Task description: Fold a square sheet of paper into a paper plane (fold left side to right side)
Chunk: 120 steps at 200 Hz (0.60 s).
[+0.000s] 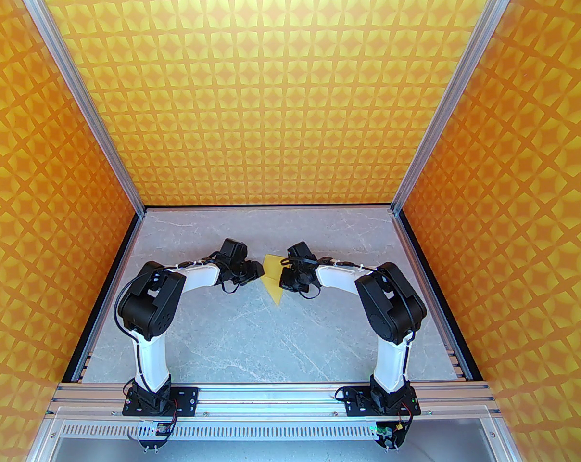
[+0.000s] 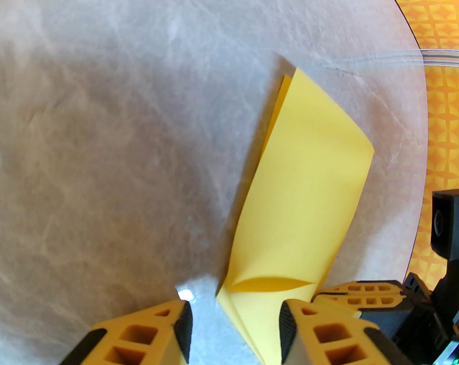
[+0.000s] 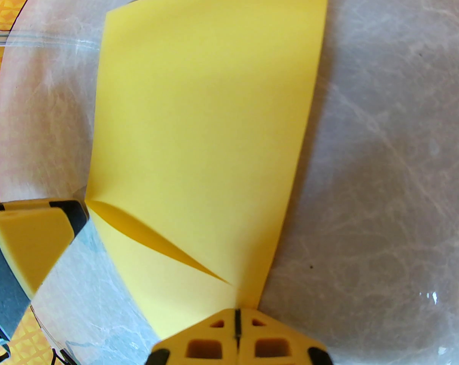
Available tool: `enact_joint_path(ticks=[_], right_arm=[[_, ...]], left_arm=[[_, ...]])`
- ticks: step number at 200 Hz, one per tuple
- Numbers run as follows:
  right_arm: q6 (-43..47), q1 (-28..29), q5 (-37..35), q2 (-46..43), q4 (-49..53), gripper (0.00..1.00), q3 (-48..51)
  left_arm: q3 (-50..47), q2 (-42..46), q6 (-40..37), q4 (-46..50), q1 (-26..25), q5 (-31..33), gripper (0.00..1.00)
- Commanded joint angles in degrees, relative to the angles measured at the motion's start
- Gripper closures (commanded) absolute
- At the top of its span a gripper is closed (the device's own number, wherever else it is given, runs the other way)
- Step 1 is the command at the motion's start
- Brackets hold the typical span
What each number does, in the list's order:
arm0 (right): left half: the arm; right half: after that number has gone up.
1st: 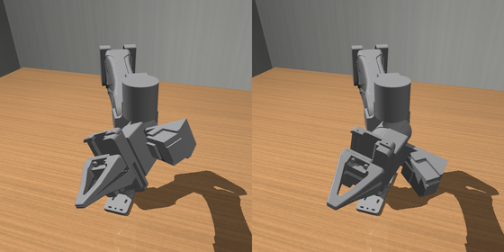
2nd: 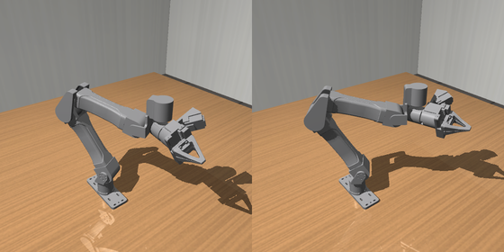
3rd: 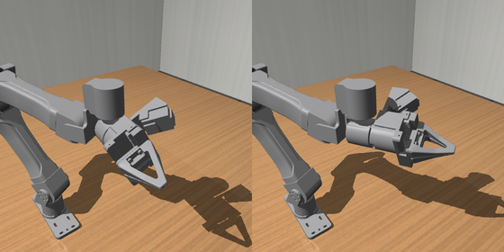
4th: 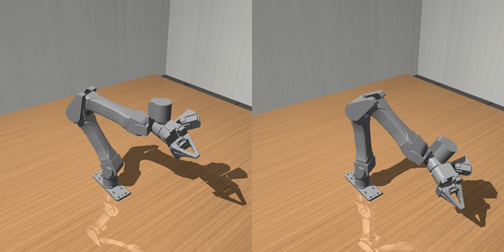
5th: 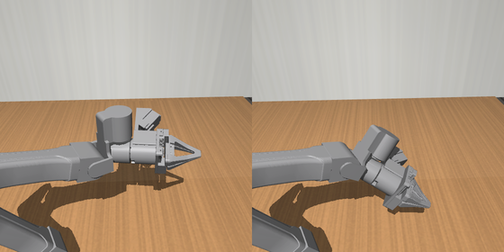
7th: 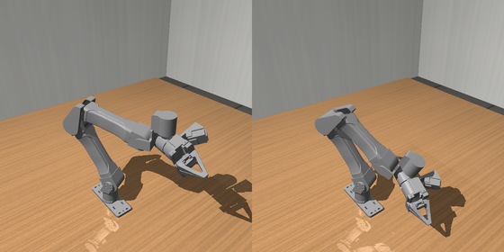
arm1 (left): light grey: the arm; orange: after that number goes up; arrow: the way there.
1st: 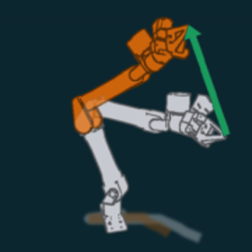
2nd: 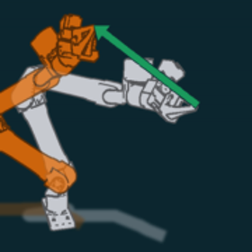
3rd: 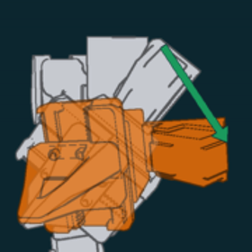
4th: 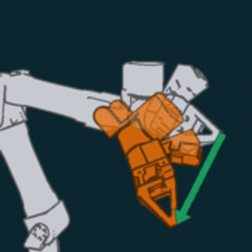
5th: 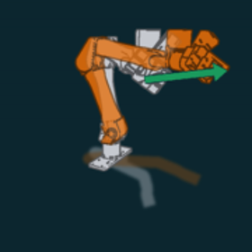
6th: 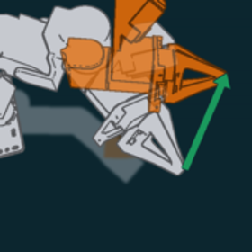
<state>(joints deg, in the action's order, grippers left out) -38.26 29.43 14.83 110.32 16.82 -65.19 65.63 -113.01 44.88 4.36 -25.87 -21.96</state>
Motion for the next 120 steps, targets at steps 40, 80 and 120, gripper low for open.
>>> enact_joint_path(ticks=[40, 80, 120], right_arm=[[0.1, -0.2, 0.3, 2.0, 0.4, 1.0, 1.5], [0.2, -0.1, 0.2, 2.3, 0.7, 1.0, 1.1], [0.1, -0.2, 0.2, 2.3, 0.5, 1.0, 1.0]], left_arm=[[4.4, -2.4, -1.7, 1.1, -0.2, -0.5, 0.59], [3.9, -3.0, -1.5, 1.5, -0.7, -1.9, 0.59], [2.8, -1.7, -1.0, 3.9, -0.6, 2.2, 0.59]])
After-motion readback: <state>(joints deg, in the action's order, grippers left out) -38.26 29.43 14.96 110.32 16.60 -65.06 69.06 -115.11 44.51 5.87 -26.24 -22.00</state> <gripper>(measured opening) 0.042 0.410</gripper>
